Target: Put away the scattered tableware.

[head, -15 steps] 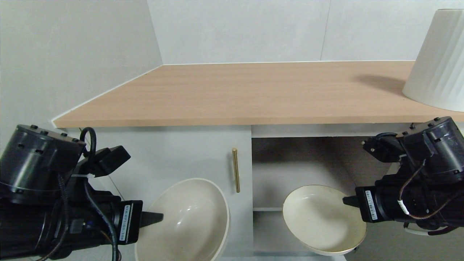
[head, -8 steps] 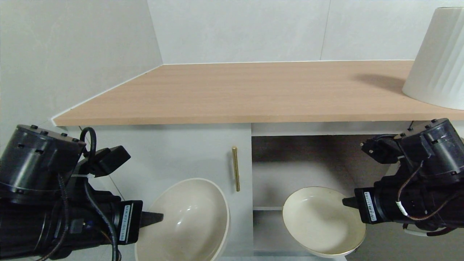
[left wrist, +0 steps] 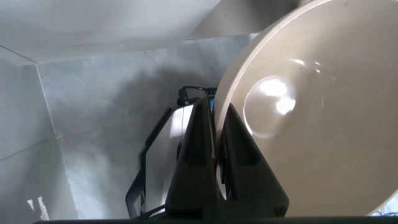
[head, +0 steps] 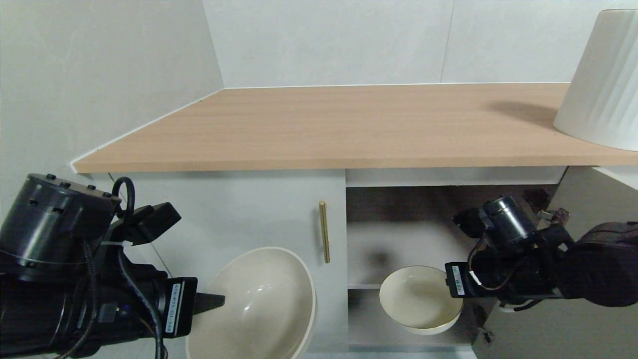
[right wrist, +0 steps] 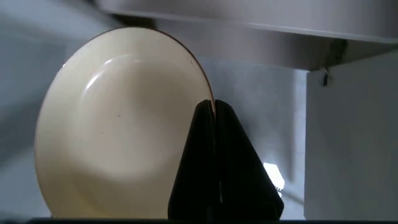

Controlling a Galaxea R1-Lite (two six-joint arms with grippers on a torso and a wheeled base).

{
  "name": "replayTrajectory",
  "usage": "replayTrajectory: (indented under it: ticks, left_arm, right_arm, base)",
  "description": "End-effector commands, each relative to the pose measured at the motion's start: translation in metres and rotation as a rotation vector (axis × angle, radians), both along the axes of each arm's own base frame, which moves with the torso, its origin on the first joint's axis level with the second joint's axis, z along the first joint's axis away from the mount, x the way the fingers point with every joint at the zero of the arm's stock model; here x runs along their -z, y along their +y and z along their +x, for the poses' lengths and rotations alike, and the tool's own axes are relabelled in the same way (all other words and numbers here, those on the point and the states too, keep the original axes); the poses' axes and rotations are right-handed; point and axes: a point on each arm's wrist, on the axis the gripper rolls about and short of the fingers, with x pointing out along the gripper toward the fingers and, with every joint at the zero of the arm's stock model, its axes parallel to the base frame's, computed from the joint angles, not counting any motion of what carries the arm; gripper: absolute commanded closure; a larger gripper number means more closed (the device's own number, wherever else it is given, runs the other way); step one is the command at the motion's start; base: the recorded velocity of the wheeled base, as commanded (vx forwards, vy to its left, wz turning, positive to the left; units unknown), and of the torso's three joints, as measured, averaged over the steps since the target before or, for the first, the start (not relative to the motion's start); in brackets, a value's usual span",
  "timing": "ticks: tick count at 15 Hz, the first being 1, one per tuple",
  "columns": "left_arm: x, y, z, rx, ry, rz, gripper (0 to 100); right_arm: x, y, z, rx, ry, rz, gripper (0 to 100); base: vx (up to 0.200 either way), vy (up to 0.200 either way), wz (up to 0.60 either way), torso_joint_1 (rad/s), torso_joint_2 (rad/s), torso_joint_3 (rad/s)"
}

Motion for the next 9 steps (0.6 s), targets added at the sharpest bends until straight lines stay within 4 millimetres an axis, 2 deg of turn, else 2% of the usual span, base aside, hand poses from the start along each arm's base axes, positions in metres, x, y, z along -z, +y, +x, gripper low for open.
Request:
replayTrajectory:
  ticks: [1, 4, 9]
  left_arm:
    - [0.001, 0.0, 0.001, 0.0, 0.005, 0.002, 100]
    - [0.003, -0.001, 0.002, -0.001, 0.012, 0.005, 100]
    - [0.003, -0.001, 0.002, 0.0, 0.013, 0.007, 100]
  right_arm:
    - [0.055, 0.004, 0.026, 0.036, 0.084, -0.045, 100]
    - [0.09, 0.005, 0.053, 0.118, 0.037, 0.018, 100]
    - [0.124, 0.002, 0.08, 0.254, -0.1, -0.024, 100]
  base:
    - [0.0, 0.0, 0.0, 0.0, 0.0, 0.0]
    - [0.0, 0.0, 0.0, 0.0, 0.0, 0.0]
    - [0.0, 0.0, 0.0, 0.0, 0.0, 0.0]
